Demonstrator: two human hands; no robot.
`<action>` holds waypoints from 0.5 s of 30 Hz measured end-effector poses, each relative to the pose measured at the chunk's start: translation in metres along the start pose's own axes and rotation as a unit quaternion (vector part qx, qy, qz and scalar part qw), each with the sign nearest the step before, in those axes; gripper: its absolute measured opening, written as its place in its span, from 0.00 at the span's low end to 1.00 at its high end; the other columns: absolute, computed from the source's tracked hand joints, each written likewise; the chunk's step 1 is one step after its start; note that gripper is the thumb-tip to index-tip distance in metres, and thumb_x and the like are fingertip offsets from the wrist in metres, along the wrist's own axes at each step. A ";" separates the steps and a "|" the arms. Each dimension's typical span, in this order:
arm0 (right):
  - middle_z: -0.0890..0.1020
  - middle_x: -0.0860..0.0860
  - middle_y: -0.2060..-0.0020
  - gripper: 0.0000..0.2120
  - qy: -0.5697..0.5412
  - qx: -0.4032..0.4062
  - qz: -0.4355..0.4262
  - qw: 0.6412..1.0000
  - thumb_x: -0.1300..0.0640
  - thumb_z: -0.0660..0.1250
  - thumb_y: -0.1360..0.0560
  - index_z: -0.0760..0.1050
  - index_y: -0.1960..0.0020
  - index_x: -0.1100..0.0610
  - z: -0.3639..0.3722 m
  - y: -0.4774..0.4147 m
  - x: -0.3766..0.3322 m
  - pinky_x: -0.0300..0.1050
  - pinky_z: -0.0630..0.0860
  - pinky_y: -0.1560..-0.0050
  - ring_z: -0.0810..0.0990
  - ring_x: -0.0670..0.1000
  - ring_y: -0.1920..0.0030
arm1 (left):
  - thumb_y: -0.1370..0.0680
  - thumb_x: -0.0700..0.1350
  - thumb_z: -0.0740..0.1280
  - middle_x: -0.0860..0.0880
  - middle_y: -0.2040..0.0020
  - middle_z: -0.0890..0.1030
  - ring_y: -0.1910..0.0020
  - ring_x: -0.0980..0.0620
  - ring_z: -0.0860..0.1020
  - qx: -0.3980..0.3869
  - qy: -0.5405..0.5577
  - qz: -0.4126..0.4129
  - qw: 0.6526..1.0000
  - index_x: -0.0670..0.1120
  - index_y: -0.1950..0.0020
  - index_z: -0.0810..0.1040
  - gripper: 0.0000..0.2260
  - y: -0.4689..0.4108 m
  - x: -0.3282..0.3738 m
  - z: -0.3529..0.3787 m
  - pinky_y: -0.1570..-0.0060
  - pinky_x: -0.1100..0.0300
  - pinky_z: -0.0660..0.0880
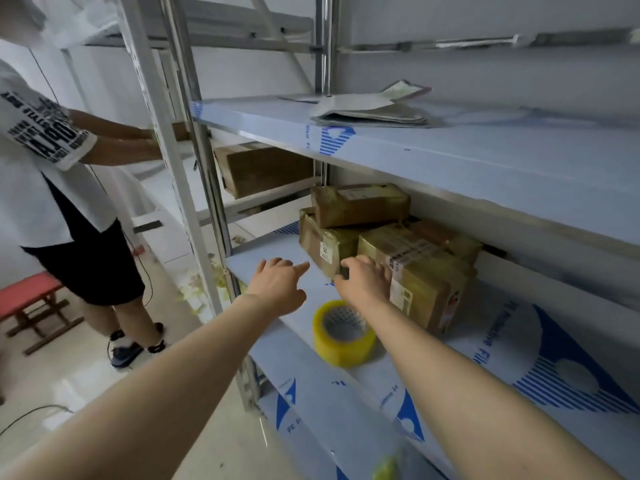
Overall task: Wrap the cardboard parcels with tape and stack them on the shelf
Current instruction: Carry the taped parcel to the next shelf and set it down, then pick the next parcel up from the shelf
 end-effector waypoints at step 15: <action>0.70 0.56 0.34 0.18 -0.285 0.159 0.193 0.925 0.59 0.61 0.22 0.67 0.32 0.58 0.016 -0.136 -0.032 0.39 0.67 0.46 0.73 0.56 0.37 | 0.19 0.46 0.58 0.40 0.40 0.78 0.42 0.40 0.76 0.039 0.318 -0.008 0.947 0.45 0.32 0.73 0.16 -0.183 -0.062 -0.012 0.42 0.50 0.74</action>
Point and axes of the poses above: each hand's wrist, its own y-axis away from the middle knuckle, its own z-axis out of the palm, x = y × z, the point moved 2 cm from there along -y, towards the middle knuckle
